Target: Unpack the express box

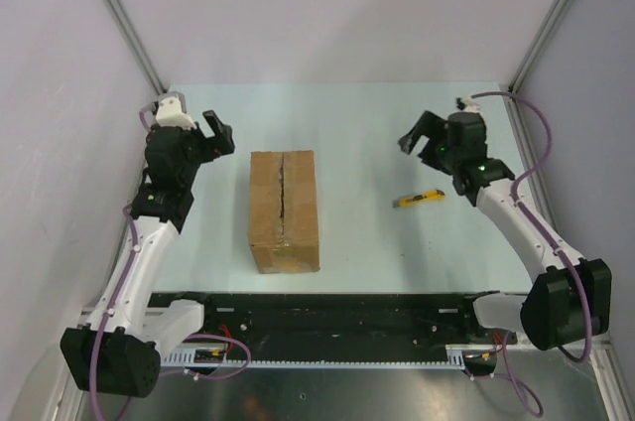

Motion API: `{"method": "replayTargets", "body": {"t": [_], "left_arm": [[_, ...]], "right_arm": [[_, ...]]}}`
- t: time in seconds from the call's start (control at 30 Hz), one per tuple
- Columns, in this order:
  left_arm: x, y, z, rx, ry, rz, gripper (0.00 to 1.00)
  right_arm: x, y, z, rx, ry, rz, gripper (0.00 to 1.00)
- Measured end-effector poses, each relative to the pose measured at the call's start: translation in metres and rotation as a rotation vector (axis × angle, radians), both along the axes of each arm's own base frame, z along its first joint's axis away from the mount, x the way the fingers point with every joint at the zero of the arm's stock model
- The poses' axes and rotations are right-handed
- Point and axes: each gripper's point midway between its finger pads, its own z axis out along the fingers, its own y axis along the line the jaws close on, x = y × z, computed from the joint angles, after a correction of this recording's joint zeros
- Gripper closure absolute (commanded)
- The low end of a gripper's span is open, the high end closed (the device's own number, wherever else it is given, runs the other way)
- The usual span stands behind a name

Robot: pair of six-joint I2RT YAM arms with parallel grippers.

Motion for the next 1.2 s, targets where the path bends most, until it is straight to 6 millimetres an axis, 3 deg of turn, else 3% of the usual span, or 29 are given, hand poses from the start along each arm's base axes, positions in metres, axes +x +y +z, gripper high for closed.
{"method": "replayTargets", "body": {"t": [0.2, 0.33, 0.53, 0.6, 0.73, 0.87, 1.0, 1.1, 1.2], "left_arm": [[-0.028, 0.004, -0.039, -0.031, 0.132, 0.032, 0.0], [-0.049, -0.001, -0.046, -0.081, 0.178, 0.016, 0.0], [-0.064, -0.03, -0.06, -0.178, 0.248, -0.118, 0.0], [-0.065, -0.036, -0.065, -0.197, 0.273, -0.142, 0.0], [-0.064, -0.043, -0.075, -0.227, 0.32, -0.163, 0.01], [-0.059, -0.044, -0.085, -0.24, 0.37, -0.155, 0.01], [-0.05, -0.037, -0.076, -0.245, 0.355, -0.102, 0.01], [-0.041, -0.034, -0.063, -0.245, 0.329, -0.08, 0.01], [-0.036, -0.033, -0.06, -0.244, 0.325, -0.068, 0.01]], "right_arm": [[-0.034, 0.09, 0.006, -0.06, -0.053, 0.3, 0.0], [-0.08, 0.157, 0.01, -0.114, -0.11, 0.574, 0.0], [-0.143, 0.212, 0.011, -0.183, -0.185, 0.88, 0.0], [-0.168, 0.223, 0.015, -0.222, -0.221, 0.961, 0.06], [-0.208, 0.233, 0.033, -0.28, -0.329, 1.06, 0.37], [-0.216, 0.237, 0.042, -0.346, -0.35, 1.031, 0.4], [-0.231, 0.242, 0.037, -0.381, -0.349, 1.048, 0.48], [-0.252, 0.251, 0.027, -0.398, -0.334, 1.116, 0.55], [-0.27, 0.263, 0.004, -0.485, -0.299, 1.173, 0.63]]}}
